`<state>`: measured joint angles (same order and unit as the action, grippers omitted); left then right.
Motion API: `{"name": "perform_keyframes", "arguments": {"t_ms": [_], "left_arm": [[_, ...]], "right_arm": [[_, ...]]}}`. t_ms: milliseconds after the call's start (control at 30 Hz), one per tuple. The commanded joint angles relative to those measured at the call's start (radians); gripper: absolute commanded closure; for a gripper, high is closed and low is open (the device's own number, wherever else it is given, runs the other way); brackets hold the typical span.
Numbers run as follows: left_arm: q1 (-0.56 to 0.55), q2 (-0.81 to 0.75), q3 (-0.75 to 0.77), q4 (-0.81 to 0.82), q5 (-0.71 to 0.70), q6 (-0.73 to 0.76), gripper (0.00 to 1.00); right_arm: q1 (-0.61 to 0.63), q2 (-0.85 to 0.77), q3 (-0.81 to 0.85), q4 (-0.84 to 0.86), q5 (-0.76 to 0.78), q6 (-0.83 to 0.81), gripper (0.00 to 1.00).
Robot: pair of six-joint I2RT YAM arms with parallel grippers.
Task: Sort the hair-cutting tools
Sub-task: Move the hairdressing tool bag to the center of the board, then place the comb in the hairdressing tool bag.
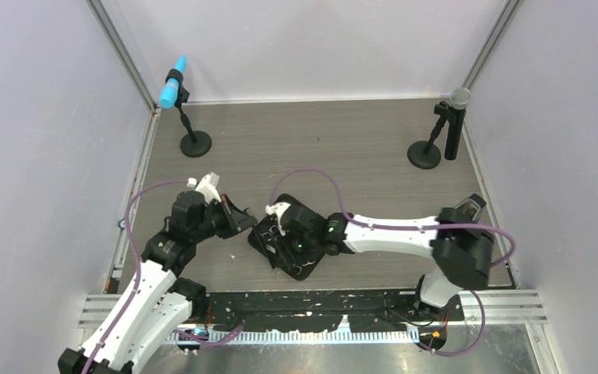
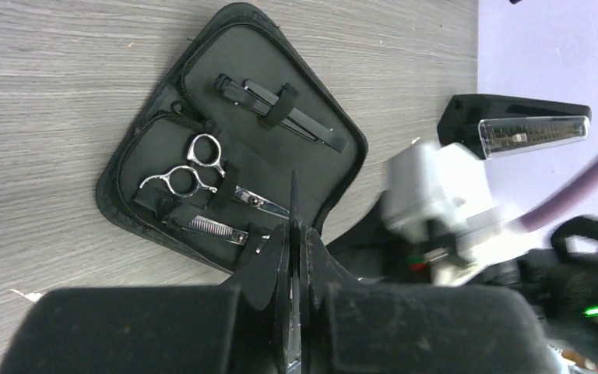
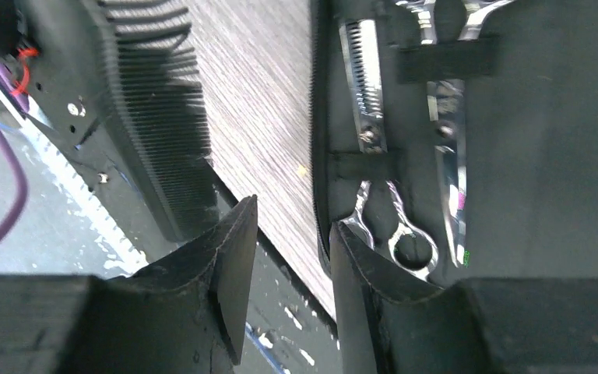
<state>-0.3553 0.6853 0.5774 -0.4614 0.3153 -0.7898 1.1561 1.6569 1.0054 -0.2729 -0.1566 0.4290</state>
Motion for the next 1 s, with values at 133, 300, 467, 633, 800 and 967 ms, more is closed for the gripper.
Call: {"name": "perform_keyframes", "arguments": {"t_ms": [133, 300, 467, 633, 800, 967], "left_arm": [[0.003, -0.18, -0.207, 0.196, 0.006, -0.212, 1.0], [0.0, -0.163, -0.296, 0.334, -0.061, -0.301, 1.0], [-0.034, -0.087, -0.303, 0.452, -0.155, -0.368, 1.0], [-0.152, 0.003, -0.301, 0.532, -0.363, -0.459, 1.0], [-0.312, 0.061, -0.323, 0.585, -0.597, -0.55, 1.0], [-0.373, 0.15, -0.35, 0.663, -0.701, -0.581, 1.0]], "right_arm": [[-0.011, -0.34, -0.053, -0.113, 0.458, 0.088, 0.48], [-0.033, -0.457, -0.152, -0.116, 0.551, 0.152, 0.43], [-0.047, -0.527, -0.231, -0.099, 0.551, 0.197, 0.42], [-0.052, -0.552, -0.256, -0.081, 0.56, 0.205, 0.42], [-0.062, -0.557, -0.275, -0.065, 0.556, 0.194, 0.41], [-0.078, -0.56, -0.313, -0.028, 0.53, 0.194, 0.41]]}}
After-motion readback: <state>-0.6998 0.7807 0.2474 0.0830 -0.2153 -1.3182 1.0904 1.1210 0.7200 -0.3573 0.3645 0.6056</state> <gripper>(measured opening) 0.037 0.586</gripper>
